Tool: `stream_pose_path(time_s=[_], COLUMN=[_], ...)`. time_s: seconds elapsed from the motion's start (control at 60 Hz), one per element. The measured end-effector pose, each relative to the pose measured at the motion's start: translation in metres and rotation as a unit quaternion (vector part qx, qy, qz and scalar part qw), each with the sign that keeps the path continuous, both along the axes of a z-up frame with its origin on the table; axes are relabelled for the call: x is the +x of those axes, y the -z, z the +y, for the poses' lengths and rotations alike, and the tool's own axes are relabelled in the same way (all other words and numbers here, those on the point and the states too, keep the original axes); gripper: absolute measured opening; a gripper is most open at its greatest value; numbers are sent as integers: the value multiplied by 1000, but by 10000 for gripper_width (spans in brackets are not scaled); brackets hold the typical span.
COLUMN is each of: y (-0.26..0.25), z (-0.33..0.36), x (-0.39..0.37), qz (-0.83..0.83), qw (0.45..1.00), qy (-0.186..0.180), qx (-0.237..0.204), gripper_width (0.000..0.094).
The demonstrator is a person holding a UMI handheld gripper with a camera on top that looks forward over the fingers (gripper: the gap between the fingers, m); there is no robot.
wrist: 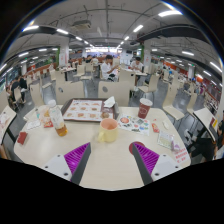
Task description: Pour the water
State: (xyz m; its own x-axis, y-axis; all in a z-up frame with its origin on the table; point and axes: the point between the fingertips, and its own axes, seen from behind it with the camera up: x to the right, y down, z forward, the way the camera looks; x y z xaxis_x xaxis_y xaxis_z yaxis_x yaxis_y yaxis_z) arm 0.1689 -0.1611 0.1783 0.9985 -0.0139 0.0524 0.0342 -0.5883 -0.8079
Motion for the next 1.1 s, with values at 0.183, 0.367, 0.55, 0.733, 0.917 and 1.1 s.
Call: stream_pose_path(time_s=[0.183, 0.367, 0.55, 0.733, 0.917, 1.1], y=[12, 33, 63, 72, 69, 82], z=[0, 3, 11, 60, 135, 197], x=[-16, -56, -128, -212, -264, -280], qz=[-5, 5, 25, 39, 43, 30], qw=[1000, 999, 999, 999, 996, 994], qy=[12, 29, 30, -3, -30, -24], qx=[-13, -24, -33, 9, 67, 99], gripper_width=[846, 846, 848, 852, 848, 824])
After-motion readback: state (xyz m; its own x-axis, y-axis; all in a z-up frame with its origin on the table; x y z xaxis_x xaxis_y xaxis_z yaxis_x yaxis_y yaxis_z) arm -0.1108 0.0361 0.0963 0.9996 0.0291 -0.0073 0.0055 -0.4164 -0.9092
